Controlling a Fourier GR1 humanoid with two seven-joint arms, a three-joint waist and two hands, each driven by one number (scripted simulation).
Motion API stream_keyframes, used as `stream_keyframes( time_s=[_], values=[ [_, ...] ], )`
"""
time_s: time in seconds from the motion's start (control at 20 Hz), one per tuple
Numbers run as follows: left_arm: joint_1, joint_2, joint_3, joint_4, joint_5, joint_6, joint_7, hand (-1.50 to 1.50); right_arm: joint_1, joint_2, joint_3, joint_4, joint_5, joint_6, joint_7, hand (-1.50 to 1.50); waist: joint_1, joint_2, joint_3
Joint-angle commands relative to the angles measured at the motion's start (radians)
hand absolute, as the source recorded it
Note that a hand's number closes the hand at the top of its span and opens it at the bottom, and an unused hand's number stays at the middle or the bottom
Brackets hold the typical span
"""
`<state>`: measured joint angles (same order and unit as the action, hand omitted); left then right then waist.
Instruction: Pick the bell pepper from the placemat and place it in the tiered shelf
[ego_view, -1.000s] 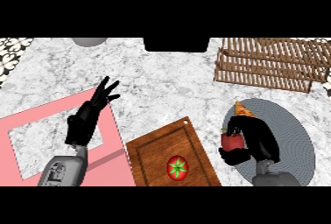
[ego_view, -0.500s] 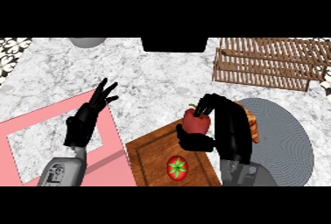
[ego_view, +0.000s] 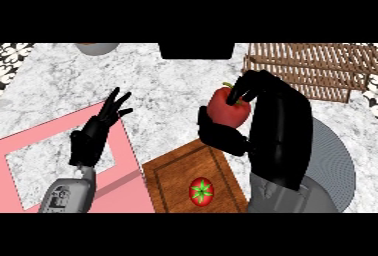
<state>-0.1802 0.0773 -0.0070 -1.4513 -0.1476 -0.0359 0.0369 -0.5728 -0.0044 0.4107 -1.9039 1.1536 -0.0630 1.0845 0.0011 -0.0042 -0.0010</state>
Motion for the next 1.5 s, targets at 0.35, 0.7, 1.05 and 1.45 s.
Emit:
stream_keyframes(
  time_s=[0.35, 0.7, 1.05, 1.45],
  values=[
    [0.002, -0.005, -0.011, -0.017, -0.018, 0.008, 0.021, 0.0, -0.275, -0.045, -0.259, 0.083, 0.115, 0.171, 0.045, 1.5, 0.003, 0.003, 0.001],
    [-0.007, 0.008, 0.018, 0.059, -0.005, -0.005, -0.055, 0.0, -0.431, -0.08, -0.412, 0.201, 0.1, 0.174, -0.012, 1.5, 0.004, 0.006, 0.0],
    [0.021, -0.025, -0.029, -0.012, -0.026, 0.009, -0.013, 0.0, -0.439, -0.187, -0.48, 0.292, 0.098, 0.127, -0.121, 1.5, 0.006, 0.004, 0.001],
    [0.053, 0.005, 0.003, -0.05, 0.008, -0.021, 0.004, 0.0, -0.47, -0.261, -0.484, 0.416, 0.11, 0.094, -0.22, 1.5, 0.009, 0.004, 0.001]
  ],
)
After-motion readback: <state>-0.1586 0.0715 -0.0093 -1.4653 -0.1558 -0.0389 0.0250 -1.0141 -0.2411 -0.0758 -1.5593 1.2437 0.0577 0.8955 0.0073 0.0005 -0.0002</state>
